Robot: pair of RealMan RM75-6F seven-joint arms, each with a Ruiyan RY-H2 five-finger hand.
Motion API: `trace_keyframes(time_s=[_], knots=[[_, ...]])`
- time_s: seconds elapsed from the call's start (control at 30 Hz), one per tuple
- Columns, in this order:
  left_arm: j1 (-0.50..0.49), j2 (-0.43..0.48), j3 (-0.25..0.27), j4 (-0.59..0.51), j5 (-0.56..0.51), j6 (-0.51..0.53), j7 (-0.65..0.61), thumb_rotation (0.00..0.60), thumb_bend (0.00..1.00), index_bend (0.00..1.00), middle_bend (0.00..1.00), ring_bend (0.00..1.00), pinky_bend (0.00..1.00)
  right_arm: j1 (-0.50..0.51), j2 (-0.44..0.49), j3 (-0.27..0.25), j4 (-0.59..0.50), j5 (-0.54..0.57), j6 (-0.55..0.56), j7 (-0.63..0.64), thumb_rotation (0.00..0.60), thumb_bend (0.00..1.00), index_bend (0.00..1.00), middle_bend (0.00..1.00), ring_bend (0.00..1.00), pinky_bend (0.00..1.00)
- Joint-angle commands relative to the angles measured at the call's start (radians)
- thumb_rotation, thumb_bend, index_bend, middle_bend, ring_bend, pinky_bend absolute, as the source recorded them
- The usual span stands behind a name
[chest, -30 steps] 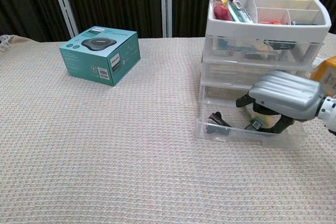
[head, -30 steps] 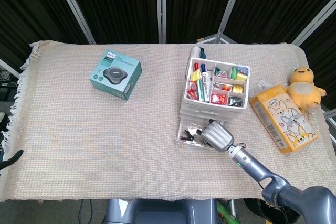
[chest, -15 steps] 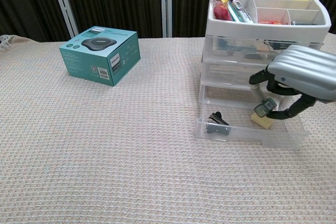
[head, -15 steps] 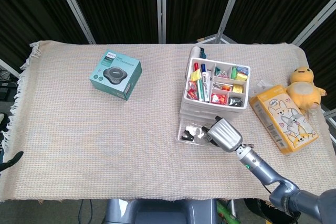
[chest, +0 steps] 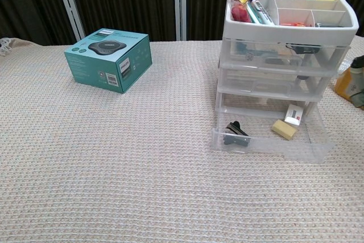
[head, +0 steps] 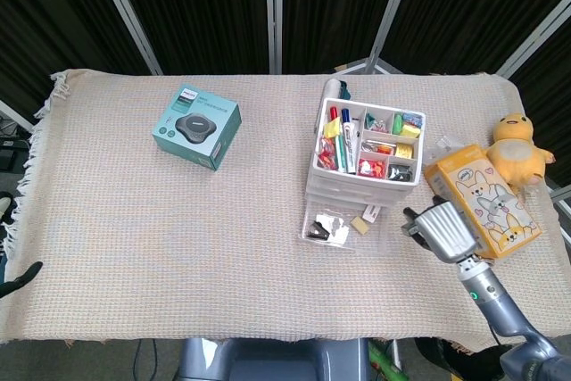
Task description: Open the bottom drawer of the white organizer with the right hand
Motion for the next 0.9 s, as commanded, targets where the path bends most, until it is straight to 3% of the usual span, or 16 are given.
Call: trace_keyframes(time_s=[0.03, 0.2, 0.5, 0.63, 0.77, 0.9], knots=[[0.001, 0.000, 0.001, -0.001, 0.003, 0.002, 0.001, 0.600, 0.16, 0.00, 0.00, 0.00, 0.00, -0.040, 0.020, 0.014, 0.006, 0.039, 0.014, -0.004, 0.600, 0.14, 0.66, 0.97, 0.94, 0.60], [0.002, 0.001, 0.003, -0.004, 0.008, 0.005, 0.000, 0.600, 0.16, 0.00, 0.00, 0.00, 0.00, -0.089, 0.033, 0.036, 0.002, 0.083, 0.043, 0.022, 0.600, 0.06, 0.53, 0.94, 0.92, 0.58], [0.004, 0.000, 0.004, -0.004, 0.011, 0.007, 0.002, 0.600, 0.16, 0.00, 0.00, 0.00, 0.00, -0.163, 0.053, 0.067, -0.055, 0.132, 0.100, 0.091, 0.600, 0.04, 0.36, 0.72, 0.74, 0.47], [0.004, -0.002, 0.004, -0.002, 0.010, 0.007, 0.004, 0.600, 0.16, 0.00, 0.00, 0.00, 0.00, -0.199, 0.065, 0.075, -0.106, 0.135, 0.147, 0.143, 0.600, 0.03, 0.29, 0.49, 0.53, 0.37], [0.003, -0.008, 0.004, 0.003, 0.010, 0.005, 0.008, 0.600, 0.16, 0.00, 0.00, 0.00, 0.00, -0.232, 0.104, 0.064, -0.191, 0.108, 0.189, 0.235, 0.600, 0.03, 0.16, 0.22, 0.24, 0.19], [-0.002, -0.022, 0.008, 0.023, 0.004, -0.012, 0.022, 0.600, 0.16, 0.00, 0.00, 0.00, 0.00, -0.263, 0.184, 0.035, -0.310, 0.051, 0.226, 0.280, 0.600, 0.02, 0.04, 0.04, 0.03, 0.03]])
